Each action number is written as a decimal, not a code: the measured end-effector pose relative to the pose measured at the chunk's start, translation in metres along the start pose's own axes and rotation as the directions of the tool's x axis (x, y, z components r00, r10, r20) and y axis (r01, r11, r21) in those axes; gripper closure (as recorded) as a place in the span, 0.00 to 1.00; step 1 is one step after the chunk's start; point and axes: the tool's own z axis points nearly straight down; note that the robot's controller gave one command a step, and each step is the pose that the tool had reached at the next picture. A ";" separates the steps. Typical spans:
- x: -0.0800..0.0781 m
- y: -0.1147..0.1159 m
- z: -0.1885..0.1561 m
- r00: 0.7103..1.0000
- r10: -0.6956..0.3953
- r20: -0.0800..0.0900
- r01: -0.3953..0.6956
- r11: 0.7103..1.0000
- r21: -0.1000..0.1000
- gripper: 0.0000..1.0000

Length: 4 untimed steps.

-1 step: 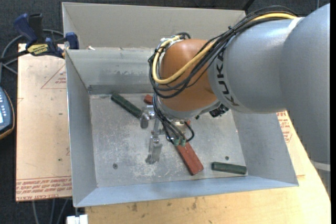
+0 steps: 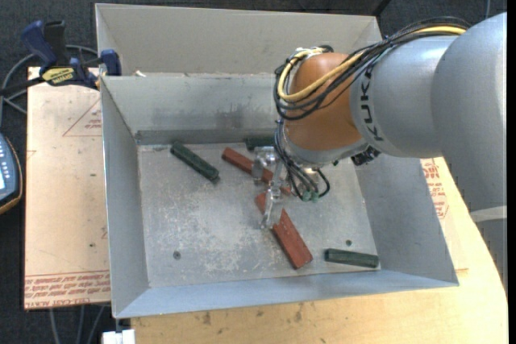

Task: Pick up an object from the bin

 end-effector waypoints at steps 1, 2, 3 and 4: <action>0.038 -0.098 0.004 0.990 0.141 -0.001 -0.141 0.990 -0.001 0.00; 0.076 -0.150 0.015 0.968 0.250 -0.003 -0.250 0.968 -0.002 0.00; 0.029 -0.114 -0.041 0.982 0.189 0.009 -0.189 0.982 -0.007 0.00; 0.097 -0.138 0.014 0.967 0.256 0.006 -0.256 0.967 -0.006 0.00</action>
Offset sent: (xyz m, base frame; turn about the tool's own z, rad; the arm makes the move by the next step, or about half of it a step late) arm -0.0412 -0.0923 -0.0030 0.1334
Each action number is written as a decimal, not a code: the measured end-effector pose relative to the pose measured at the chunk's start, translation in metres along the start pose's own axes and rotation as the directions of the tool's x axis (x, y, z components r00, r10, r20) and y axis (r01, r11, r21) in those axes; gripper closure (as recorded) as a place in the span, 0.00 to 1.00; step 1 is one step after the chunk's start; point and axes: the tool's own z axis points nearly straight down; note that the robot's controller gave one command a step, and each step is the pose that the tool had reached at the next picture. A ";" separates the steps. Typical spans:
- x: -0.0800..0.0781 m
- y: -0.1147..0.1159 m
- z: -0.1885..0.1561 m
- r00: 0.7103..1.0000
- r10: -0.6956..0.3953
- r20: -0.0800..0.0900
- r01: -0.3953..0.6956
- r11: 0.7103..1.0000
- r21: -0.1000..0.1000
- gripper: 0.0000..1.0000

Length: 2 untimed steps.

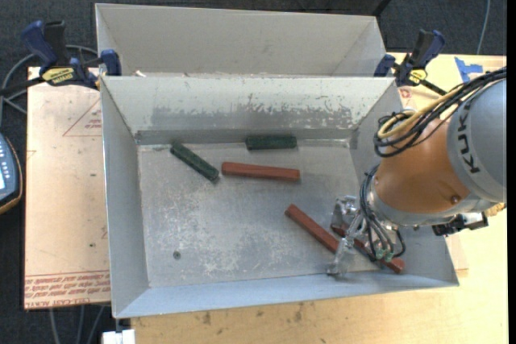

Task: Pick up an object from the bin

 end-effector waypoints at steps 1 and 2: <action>-0.002 0.002 -0.004 1.000 -0.004 0.002 0.004 1.000 -0.001 1.00; -0.045 0.000 -0.140 0.990 -0.140 0.005 0.140 0.990 0.002 1.00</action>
Offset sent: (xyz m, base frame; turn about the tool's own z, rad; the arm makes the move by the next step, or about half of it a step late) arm 0.0000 0.0000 0.0000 0.0000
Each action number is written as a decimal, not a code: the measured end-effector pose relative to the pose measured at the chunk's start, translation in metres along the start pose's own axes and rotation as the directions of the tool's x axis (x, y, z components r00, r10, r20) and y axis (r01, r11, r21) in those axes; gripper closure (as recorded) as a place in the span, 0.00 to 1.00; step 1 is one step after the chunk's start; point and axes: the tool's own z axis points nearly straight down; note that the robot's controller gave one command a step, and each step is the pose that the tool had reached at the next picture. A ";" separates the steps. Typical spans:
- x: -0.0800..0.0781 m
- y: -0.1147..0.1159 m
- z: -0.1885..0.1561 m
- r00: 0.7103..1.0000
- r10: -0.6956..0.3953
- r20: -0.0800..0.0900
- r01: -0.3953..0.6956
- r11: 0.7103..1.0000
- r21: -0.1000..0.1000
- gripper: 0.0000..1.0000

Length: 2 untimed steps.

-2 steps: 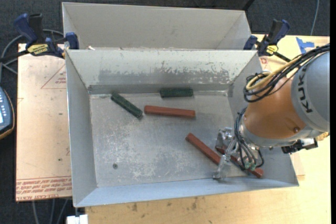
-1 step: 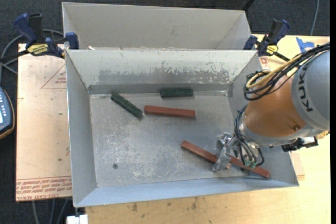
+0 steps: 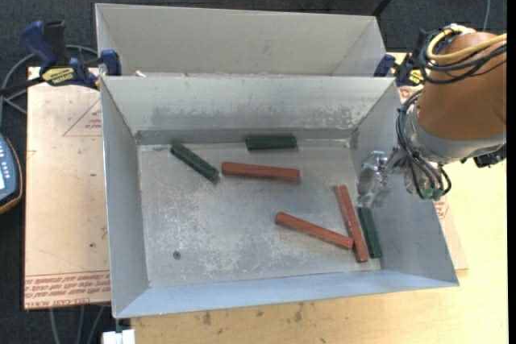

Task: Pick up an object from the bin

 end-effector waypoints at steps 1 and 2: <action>0.003 0.000 0.005 1.000 0.001 -0.010 -0.001 1.000 -0.001 0.00; 0.027 0.011 0.143 0.969 -0.246 -0.018 0.246 0.969 -0.006 0.00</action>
Offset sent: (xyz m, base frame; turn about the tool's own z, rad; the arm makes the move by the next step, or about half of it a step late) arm 0.0000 0.0000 0.0000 0.0000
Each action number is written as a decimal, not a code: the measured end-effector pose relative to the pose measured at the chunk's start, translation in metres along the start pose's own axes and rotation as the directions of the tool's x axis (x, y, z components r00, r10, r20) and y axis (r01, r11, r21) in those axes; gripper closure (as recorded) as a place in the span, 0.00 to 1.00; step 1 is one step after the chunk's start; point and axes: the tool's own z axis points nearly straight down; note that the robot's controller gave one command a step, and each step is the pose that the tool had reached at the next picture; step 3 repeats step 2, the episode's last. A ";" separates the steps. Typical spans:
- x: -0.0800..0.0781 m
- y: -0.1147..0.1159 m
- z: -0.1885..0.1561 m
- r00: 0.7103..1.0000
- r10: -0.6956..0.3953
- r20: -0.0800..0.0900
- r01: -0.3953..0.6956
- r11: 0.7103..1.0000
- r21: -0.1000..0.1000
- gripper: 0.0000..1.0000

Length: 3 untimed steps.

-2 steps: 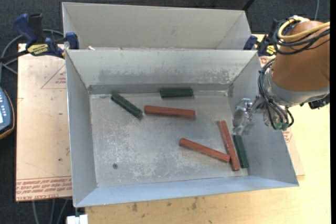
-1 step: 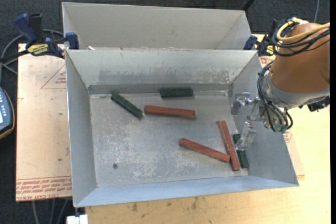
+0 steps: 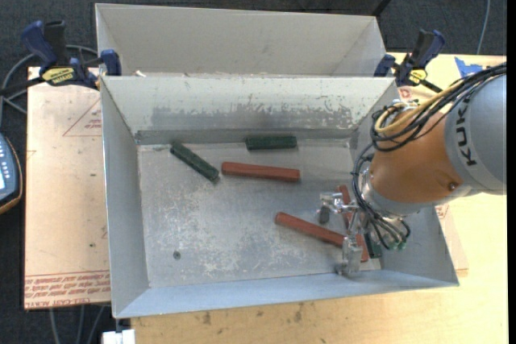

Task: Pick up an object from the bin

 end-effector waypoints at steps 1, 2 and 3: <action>-0.002 -0.001 -0.003 1.000 0.002 0.006 -0.002 1.000 0.001 1.00; -0.018 -0.018 -0.144 0.999 0.038 0.017 -0.038 0.999 0.005 1.00; -0.018 -0.018 -0.144 0.999 0.038 0.017 -0.038 0.999 0.005 1.00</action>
Offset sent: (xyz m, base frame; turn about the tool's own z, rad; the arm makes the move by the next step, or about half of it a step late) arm 0.0000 0.0000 0.0000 0.0000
